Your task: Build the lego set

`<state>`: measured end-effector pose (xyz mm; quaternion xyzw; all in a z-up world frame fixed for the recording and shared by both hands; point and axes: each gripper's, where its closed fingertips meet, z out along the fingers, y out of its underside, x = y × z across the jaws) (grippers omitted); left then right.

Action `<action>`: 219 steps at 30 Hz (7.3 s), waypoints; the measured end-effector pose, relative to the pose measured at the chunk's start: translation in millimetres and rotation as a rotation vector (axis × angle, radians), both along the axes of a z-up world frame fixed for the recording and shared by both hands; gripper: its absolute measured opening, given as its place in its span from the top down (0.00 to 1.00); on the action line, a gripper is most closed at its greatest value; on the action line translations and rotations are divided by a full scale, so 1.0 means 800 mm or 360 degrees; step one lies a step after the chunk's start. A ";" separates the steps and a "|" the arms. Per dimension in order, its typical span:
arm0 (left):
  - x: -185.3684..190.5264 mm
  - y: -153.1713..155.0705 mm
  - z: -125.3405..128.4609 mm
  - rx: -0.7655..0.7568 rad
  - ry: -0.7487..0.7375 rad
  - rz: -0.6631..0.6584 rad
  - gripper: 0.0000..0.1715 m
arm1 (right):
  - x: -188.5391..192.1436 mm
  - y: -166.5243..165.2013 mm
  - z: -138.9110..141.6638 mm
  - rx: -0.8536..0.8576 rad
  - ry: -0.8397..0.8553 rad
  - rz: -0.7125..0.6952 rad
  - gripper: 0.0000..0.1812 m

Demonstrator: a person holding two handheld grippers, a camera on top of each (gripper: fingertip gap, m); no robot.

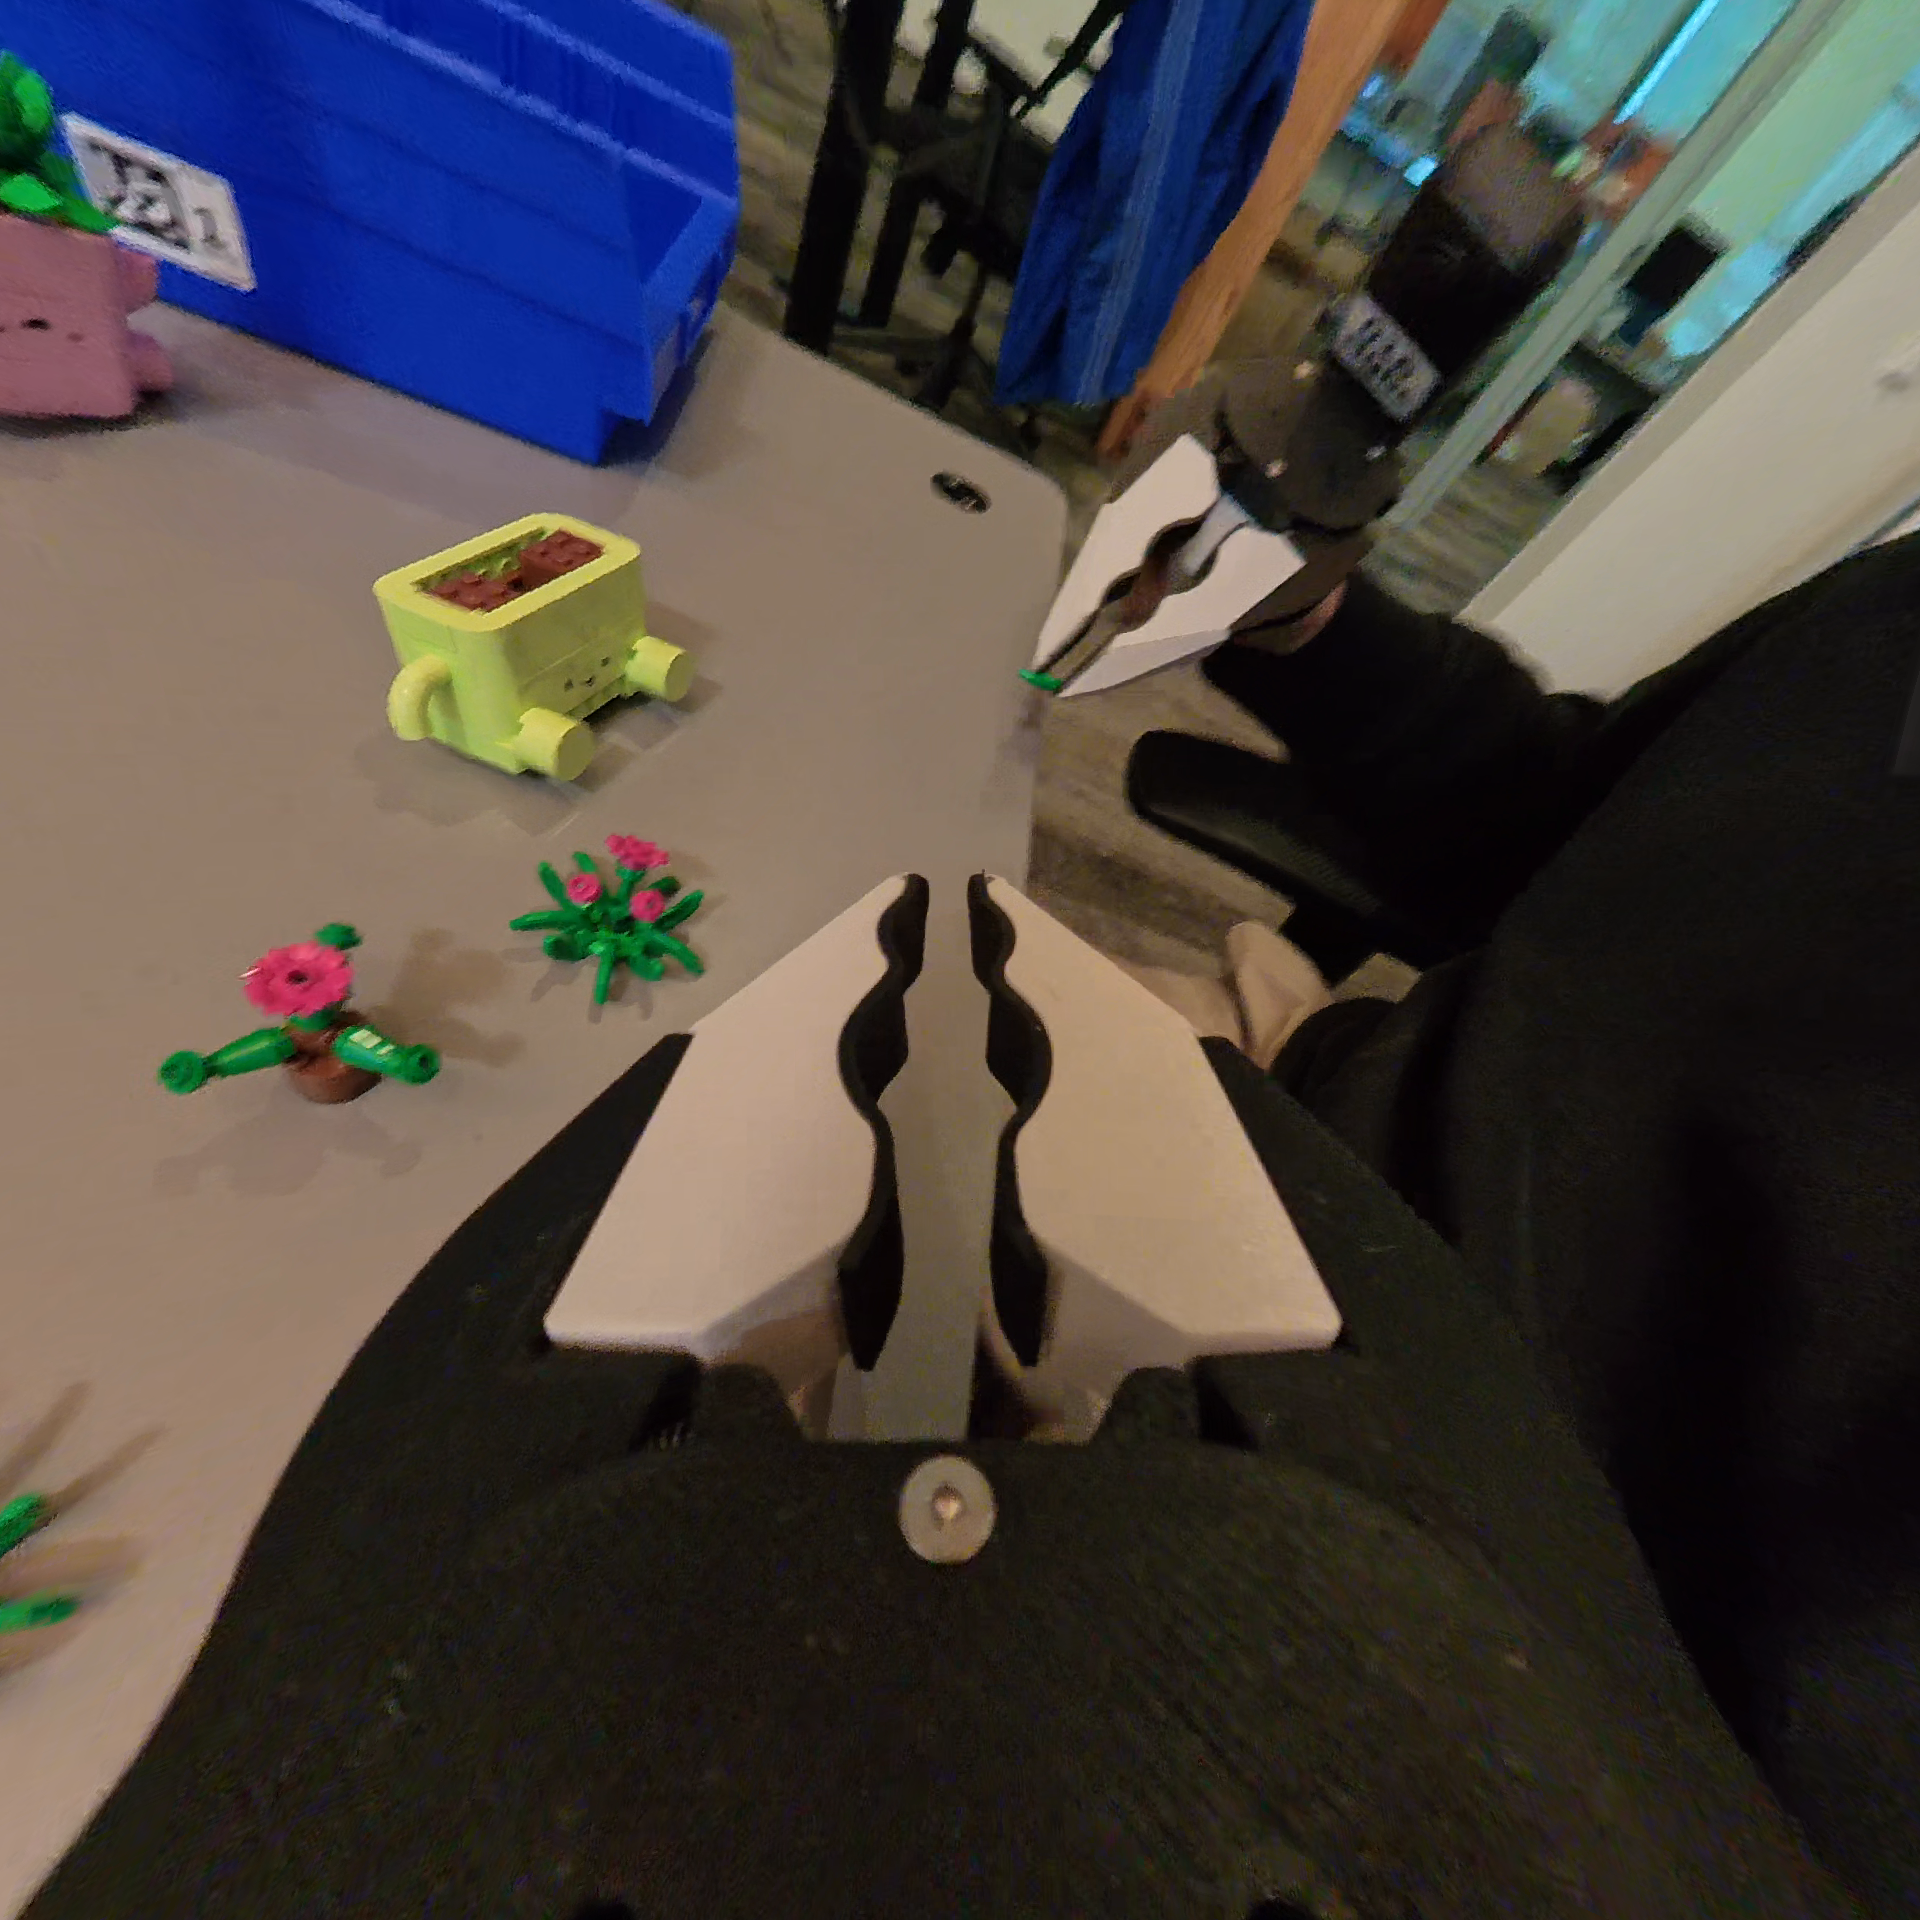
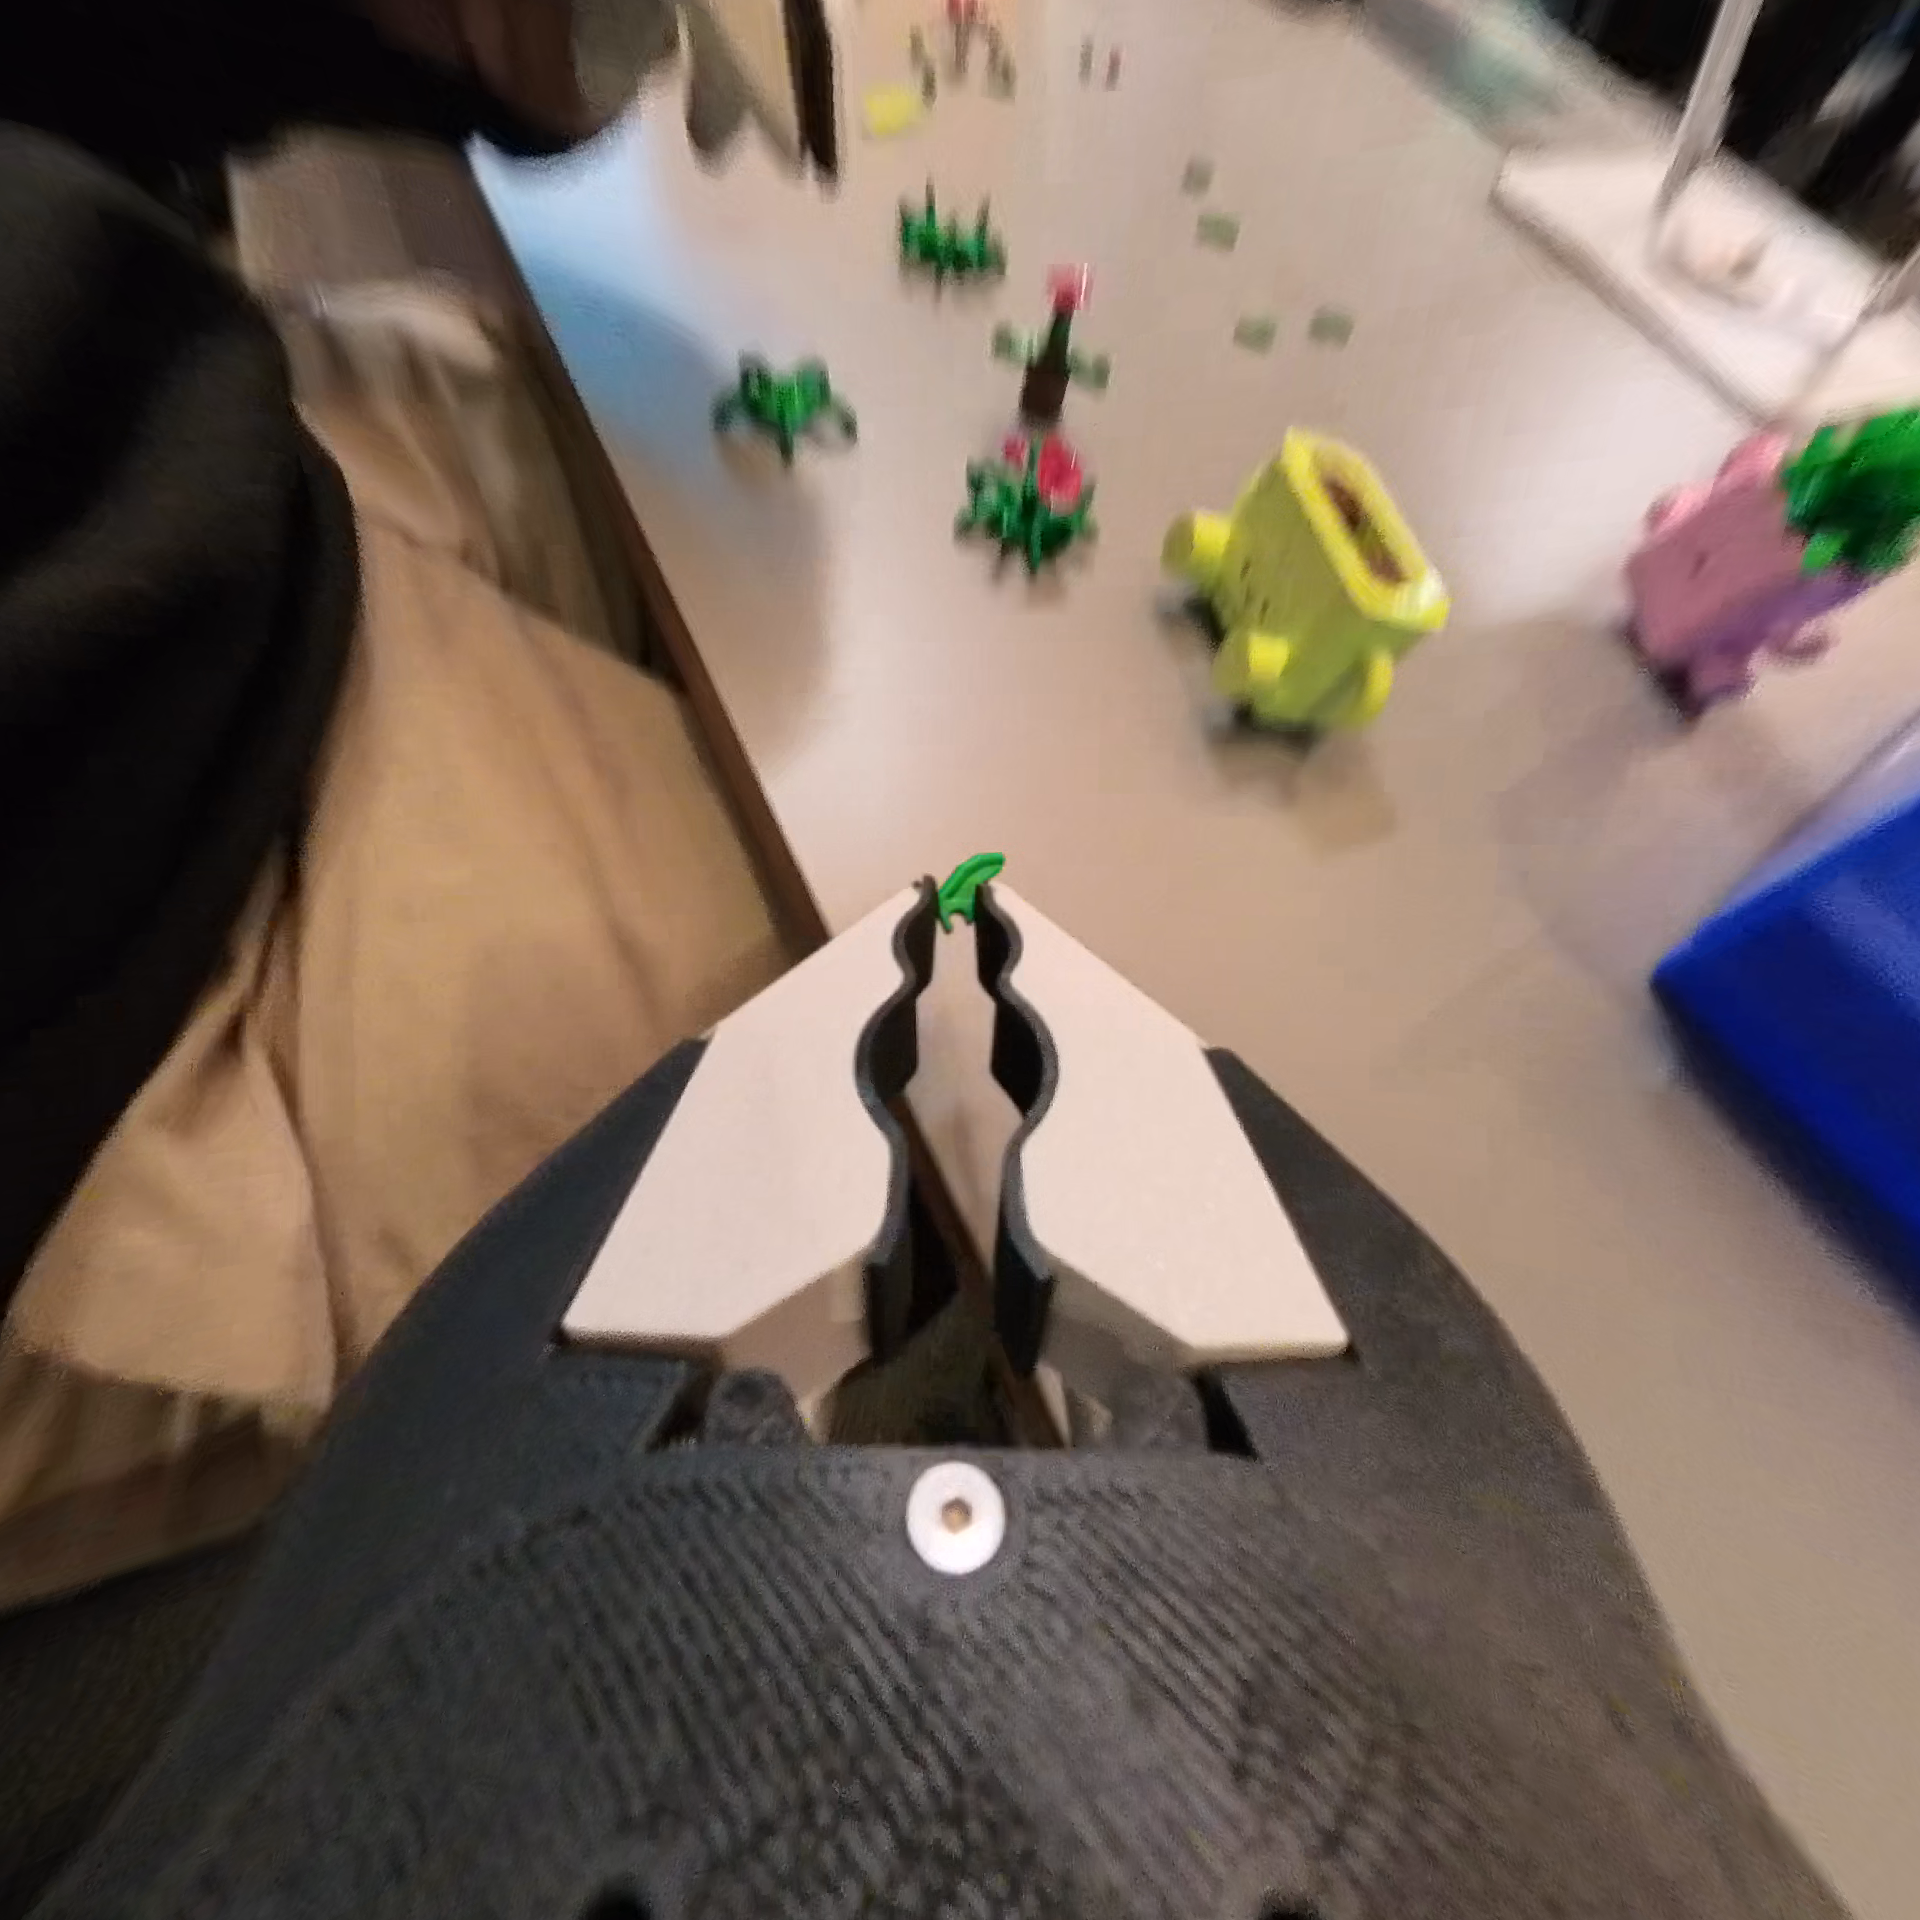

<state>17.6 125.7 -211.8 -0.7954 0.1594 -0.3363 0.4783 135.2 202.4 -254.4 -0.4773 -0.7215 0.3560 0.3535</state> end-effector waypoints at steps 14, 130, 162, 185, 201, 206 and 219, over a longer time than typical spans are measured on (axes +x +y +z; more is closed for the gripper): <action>0.011 -0.031 0.078 0.0019 -0.1286 -0.0280 0.89 | -0.142 -0.132 0.124 0.0418 0.0733 0.0407 0.97; -0.057 -0.040 -0.079 -0.0271 0.0434 0.0538 0.82 | -0.183 -0.097 -0.015 -0.0197 -0.0251 0.0273 1.00; -0.050 -0.034 -0.105 -0.0357 0.0767 0.0428 0.88 | -0.191 -0.129 -0.043 0.0022 -0.0304 0.0630 1.00; -0.052 -0.035 -0.106 -0.0376 0.0850 0.0463 0.89 | -0.194 -0.127 -0.046 0.0051 -0.0326 0.0604 1.00; -0.053 -0.036 -0.107 -0.0376 0.0855 0.0457 0.88 | -0.199 -0.125 -0.047 0.0100 -0.0370 0.0658 1.00; -0.055 -0.036 -0.107 -0.0373 0.0868 0.0474 0.88 | -0.198 -0.126 -0.047 0.0088 -0.0350 0.0496 1.00; -0.056 -0.037 -0.108 -0.0400 0.0886 0.0498 0.86 | -0.200 -0.127 -0.047 -0.0041 -0.0366 0.0448 1.00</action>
